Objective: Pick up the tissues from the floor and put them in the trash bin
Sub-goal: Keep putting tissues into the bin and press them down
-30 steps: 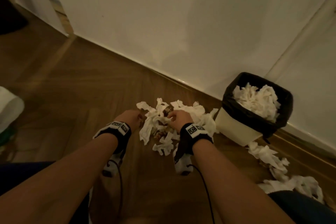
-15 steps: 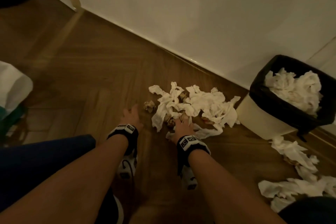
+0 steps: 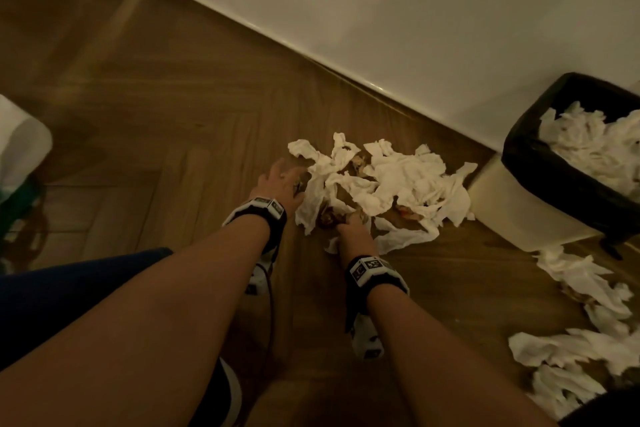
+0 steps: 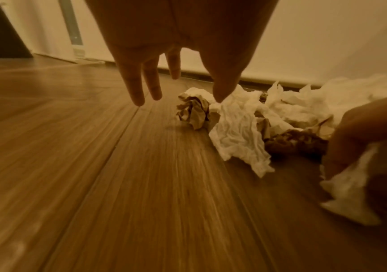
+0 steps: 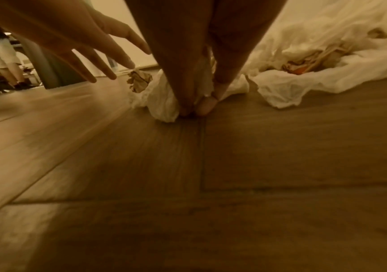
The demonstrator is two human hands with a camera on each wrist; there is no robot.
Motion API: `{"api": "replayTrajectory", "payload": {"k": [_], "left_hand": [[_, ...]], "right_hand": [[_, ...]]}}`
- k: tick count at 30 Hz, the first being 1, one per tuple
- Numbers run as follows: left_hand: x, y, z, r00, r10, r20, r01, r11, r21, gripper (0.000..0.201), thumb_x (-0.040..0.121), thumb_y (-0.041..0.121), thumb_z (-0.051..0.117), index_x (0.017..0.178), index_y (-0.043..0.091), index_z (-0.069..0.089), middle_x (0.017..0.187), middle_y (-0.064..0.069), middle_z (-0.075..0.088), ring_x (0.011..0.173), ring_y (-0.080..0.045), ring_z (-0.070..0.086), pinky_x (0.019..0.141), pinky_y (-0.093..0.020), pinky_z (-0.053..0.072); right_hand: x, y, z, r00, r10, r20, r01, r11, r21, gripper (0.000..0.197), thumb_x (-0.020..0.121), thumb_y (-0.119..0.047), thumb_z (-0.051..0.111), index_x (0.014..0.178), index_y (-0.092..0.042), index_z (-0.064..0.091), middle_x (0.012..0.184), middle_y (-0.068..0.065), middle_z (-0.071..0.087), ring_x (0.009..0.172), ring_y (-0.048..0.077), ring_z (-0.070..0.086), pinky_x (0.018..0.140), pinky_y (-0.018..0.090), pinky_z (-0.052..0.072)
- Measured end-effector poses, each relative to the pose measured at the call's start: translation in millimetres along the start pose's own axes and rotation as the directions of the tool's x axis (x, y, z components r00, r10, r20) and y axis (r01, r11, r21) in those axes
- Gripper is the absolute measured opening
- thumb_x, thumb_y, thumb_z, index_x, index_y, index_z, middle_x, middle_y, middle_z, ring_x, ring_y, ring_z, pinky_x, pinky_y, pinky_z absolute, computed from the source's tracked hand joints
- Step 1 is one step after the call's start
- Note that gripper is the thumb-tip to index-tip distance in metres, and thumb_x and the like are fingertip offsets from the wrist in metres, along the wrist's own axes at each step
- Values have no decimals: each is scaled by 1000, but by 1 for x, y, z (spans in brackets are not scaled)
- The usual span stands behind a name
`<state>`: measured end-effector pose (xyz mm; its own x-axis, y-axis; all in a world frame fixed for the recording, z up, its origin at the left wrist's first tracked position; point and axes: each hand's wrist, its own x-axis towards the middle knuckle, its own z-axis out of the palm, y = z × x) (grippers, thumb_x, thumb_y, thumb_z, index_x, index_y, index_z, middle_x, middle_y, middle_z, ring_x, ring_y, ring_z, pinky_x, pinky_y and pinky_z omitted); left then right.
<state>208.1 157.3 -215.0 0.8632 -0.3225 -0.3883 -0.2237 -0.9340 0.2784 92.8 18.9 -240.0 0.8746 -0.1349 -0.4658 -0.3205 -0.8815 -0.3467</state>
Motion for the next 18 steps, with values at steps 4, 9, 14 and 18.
{"api": "replayTrajectory", "payload": {"k": [4,9,14,18], "left_hand": [[4,6,9,996,30,82,-39,993,113,85,71,69,58,142,40,20,155,-3,4,137,-37,19,106,-52,28],[1,24,19,998,-21,65,12,990,140,88,70,60,68,139,22,27,143,-9,21,129,-33,28,102,-46,37],[4,32,17,995,-46,87,34,991,133,44,89,20,57,129,12,42,141,-13,24,125,-33,33,100,-45,41],[7,32,16,993,-47,112,27,984,177,32,92,18,53,123,10,49,136,-13,30,119,-34,42,99,-43,42]], "right_hand": [[-1,1,-1,999,37,-30,-32,989,145,37,93,-3,42,129,-8,48,140,16,36,128,32,39,105,35,34],[-5,4,-3,987,151,-52,-133,960,248,40,94,-3,40,133,-14,42,138,16,39,124,33,44,96,37,41],[-5,8,-10,985,150,-83,-124,957,264,28,97,-16,37,121,-10,50,129,16,45,116,33,47,89,38,41],[-5,7,-11,981,158,-109,-113,935,337,40,99,-28,31,129,-8,50,130,19,47,119,32,46,97,37,38]]}}
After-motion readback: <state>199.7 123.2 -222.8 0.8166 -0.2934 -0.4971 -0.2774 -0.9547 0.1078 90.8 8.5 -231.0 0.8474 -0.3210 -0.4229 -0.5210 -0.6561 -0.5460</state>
